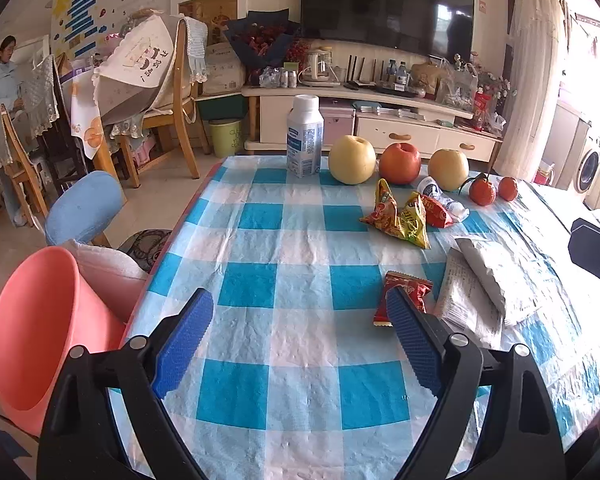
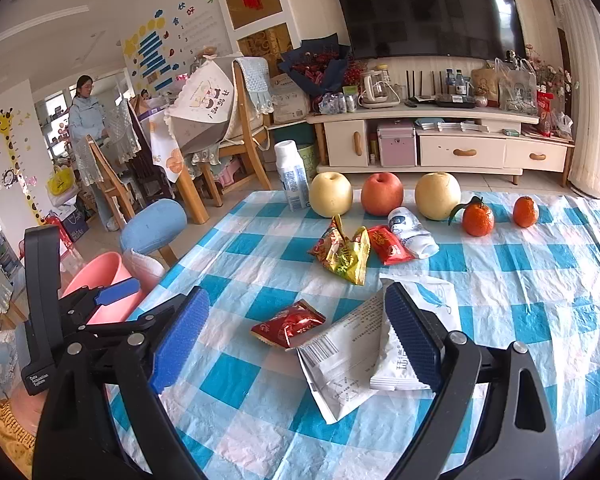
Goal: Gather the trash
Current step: 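Move both open tools back over the table toward the remaining wrappers, then grasp the yellow chip bag with the left tool while the right tool grasps the white wipes pack, then lift the yellow chip bag with the left tool while the right tool lifts the wipes pack, then carry the chip bag and wipes pack over the pink bucket and open both tools, then move both open tools back over the table toward the red candy wrappers, then grasp a red candy wrapper with the left tool while the right tool grasps another red wrapper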
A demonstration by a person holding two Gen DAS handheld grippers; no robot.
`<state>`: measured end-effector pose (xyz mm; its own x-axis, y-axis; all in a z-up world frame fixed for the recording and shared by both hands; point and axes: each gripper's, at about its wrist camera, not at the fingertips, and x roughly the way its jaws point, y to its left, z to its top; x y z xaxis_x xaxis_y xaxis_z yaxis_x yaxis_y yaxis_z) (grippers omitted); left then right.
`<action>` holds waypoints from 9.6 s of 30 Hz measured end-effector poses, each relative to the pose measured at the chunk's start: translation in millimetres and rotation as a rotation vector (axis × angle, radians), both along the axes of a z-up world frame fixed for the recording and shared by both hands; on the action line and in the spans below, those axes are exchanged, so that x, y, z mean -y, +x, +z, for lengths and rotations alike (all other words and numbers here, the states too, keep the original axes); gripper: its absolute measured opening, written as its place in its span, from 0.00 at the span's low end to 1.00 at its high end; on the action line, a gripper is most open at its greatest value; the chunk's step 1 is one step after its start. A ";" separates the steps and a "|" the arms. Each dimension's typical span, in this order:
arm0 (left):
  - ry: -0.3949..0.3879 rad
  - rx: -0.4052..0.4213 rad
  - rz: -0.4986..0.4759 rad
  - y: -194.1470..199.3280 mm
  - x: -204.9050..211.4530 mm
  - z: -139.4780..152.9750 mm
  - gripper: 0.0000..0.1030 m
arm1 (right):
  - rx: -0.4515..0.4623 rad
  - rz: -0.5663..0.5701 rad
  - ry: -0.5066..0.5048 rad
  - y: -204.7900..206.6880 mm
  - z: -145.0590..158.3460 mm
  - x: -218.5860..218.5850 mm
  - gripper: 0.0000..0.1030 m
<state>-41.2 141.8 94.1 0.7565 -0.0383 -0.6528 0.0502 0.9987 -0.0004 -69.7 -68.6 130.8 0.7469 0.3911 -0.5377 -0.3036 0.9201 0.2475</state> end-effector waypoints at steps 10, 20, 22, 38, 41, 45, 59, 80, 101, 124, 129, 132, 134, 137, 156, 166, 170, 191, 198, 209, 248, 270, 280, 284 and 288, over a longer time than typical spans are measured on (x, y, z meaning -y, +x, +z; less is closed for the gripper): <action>0.009 -0.001 -0.014 0.9 7.6 -2.6 0.85 | -0.019 -0.029 0.007 4.7 -4.4 17.1 0.87; 0.000 -0.025 -0.057 4.9 22.7 -8.2 0.85 | -0.045 -0.091 0.023 11.7 -7.4 50.8 0.87; -0.003 -0.032 -0.069 5.3 25.8 -8.9 0.85 | -0.056 -0.113 0.027 14.3 -9.6 60.9 0.87; -0.123 -0.109 -0.159 45.3 59.3 -18.3 0.85 | -0.239 -0.214 0.069 55.1 -55.9 119.6 0.87; -0.142 -0.118 -0.151 64.6 61.9 -19.7 0.85 | -0.264 -0.176 0.071 64.6 -64.0 108.6 0.87; -0.209 -0.160 -0.170 97.9 71.2 -27.8 0.85 | -0.268 -0.138 0.042 72.2 -70.9 93.8 0.87; -0.181 -0.248 -0.270 202.2 110.4 -61.4 0.85 | -0.293 -0.119 0.029 89.4 -88.5 98.4 0.87; 0.050 -0.347 -0.247 203.4 146.7 -84.1 0.54 | -0.328 -0.046 -0.021 100.3 -111.0 76.7 0.87; -0.103 -0.246 -0.129 74.5 76.2 -38.1 0.46 | -0.269 -0.021 -0.112 91.1 -112.7 63.4 0.77; -0.135 -0.127 -0.034 0.8 5.0 -11.1 0.46 | -0.175 -0.099 -0.080 48.8 -86.5 68.3 0.76; -0.137 -0.104 -0.023 -1.3 -4.0 -4.9 0.46 | -0.144 -0.083 -0.105 37.3 -71.8 45.5 0.76; -0.126 -0.086 -0.010 -3.1 -9.7 -0.1 0.46 | -0.130 -0.062 -0.113 31.3 -62.4 29.5 0.76; -0.123 -0.075 -0.001 -4.2 -15.0 4.0 0.46 | -0.122 -0.046 -0.112 26.3 -56.9 18.8 0.76; -0.122 -0.054 0.019 -6.8 -25.2 9.7 0.46 | -0.118 -0.011 -0.114 20.0 -49.6 -0.1 0.76; -0.182 0.032 0.285 -27.5 -143.1 41.2 0.46 | -0.071 0.302 -0.097 3.6 -7.2 -171.7 0.76; -0.212 0.051 0.534 -48.4 -248.1 44.8 0.46 | -0.018 0.485 -0.158 -1.9 6.7 -283.8 0.76; -0.253 0.044 0.620 -56.4 -286.8 38.0 0.46 | -0.001 0.540 -0.203 0.0 3.8 -325.4 0.76; -0.263 0.108 0.721 -56.6 -309.4 20.9 0.80 | -0.017 0.477 -0.239 0.2 -25.7 -343.7 0.89; -0.176 0.216 0.644 -53.9 -272.4 36.9 0.86 | -0.024 0.432 -0.222 -8.8 -27.8 -308.2 0.89; -0.136 0.320 0.503 -45.0 -220.0 51.9 0.86 | 0.021 0.413 -0.225 -23.5 -27.5 -258.1 0.89; -0.147 -0.096 -0.207 34.6 28.6 -26.8 0.80 | -0.031 -0.056 0.038 38.8 -4.5 57.2 0.96; -0.062 -0.247 -0.241 80.3 70.2 -81.0 0.52 | -0.210 -0.113 0.057 181.6 -90.2 72.0 0.86; -0.094 -0.246 -0.218 80.0 68.3 -80.6 0.49 | -0.267 -0.086 -0.032 220.8 -110.1 55.2 0.87; -0.119 -0.251 -0.207 79.1 63.6 -79.1 0.49 | -0.294 -0.064 -0.069 231.2 -121.0 48.9 0.87; -0.125 -0.247 -0.195 77.5 59.9 -77.3 0.49 | -0.278 -0.024 -0.151 232.0 -122.4 34.6 0.76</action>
